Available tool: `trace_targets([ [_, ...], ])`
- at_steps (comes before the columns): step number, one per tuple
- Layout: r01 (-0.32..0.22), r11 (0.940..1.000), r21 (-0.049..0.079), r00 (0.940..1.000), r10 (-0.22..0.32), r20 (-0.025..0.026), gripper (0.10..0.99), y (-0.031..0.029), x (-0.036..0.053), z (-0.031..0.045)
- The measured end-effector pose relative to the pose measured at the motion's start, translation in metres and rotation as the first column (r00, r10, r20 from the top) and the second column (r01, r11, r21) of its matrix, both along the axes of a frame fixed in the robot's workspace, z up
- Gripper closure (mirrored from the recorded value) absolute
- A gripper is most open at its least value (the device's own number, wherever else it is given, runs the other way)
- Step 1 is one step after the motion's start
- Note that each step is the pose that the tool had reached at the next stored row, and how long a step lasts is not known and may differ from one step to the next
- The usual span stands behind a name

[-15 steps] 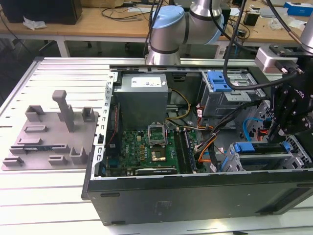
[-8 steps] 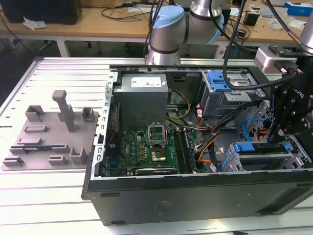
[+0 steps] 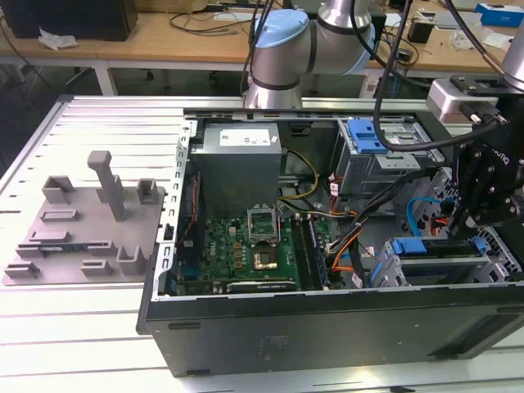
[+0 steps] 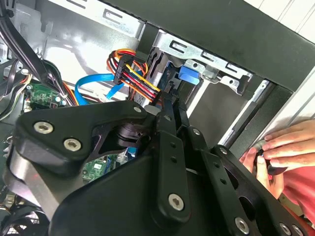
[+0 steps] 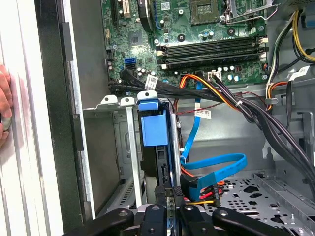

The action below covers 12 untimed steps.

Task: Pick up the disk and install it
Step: 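Insert the first disk wire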

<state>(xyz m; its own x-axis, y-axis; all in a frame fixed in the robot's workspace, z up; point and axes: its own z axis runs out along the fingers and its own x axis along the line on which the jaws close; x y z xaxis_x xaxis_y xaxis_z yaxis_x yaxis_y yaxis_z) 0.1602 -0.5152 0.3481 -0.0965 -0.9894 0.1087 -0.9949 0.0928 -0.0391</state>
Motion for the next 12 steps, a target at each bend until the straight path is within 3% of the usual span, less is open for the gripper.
trace_targets([
  [12, 0.000, 1.0000, 0.000, 1.0000, 0.000, -0.0024, 0.922, 0.0000, 0.0007, -0.0100],
])
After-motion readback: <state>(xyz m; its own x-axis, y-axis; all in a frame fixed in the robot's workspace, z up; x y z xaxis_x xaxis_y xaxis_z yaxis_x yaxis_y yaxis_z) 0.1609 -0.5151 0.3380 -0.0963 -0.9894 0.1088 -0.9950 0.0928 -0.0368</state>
